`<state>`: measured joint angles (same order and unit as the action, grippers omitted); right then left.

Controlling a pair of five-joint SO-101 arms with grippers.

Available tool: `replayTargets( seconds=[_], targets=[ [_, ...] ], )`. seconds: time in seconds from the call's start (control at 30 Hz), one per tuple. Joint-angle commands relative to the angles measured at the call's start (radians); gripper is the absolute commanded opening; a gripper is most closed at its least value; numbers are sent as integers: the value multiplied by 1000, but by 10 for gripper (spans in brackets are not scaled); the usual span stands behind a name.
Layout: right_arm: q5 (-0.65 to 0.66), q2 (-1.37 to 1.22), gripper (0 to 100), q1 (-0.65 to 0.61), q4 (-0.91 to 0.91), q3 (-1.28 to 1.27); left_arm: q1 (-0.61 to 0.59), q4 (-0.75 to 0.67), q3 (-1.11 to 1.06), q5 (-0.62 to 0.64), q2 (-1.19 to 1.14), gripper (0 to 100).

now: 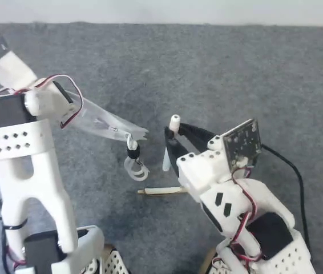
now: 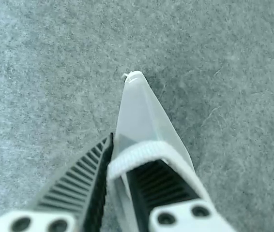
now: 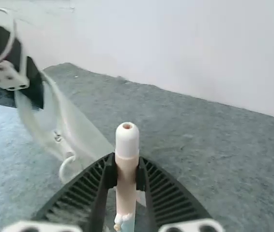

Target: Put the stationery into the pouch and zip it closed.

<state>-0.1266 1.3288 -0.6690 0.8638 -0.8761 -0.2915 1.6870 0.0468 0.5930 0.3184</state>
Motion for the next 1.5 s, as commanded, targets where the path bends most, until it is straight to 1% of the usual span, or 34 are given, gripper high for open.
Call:
replayTargets(
  seconds=[0.0, 0.07, 0.2, 0.4, 0.6, 0.77, 0.97, 1.07, 1.2, 1.47],
  targets=[
    [-2, 25, 6, -61, -27, 11, -3, -21, 10, -11, 38, 10],
    [-2, 35, 6, -84, -54, 12, -3, -21, 10, -11, 38, 10],
    [-2, 59, 6, -87, -133, 12, -3, -21, 10, -11, 38, 10],
    [-2, 122, 6, -90, -173, 14, -3, -20, 10, -11, 38, 10],
    [-9, 180, 6, -90, -303, 14, -3, -18, 10, -11, 38, 10],
    [-9, 177, 6, -90, -415, 12, -3, -18, 10, -11, 38, 10],
    [-11, 176, 6, -91, -507, 12, -3, -18, 8, -11, 38, 10],
    [-6, 174, 6, -145, -538, 11, -3, -18, 8, -11, 38, 10],
    [-2, 116, 6, -211, -588, 11, -3, -18, 8, -11, 38, 10],
    [-2, -70, 6, -209, -697, 11, -3, -18, 8, -11, 38, 10]
  ],
)
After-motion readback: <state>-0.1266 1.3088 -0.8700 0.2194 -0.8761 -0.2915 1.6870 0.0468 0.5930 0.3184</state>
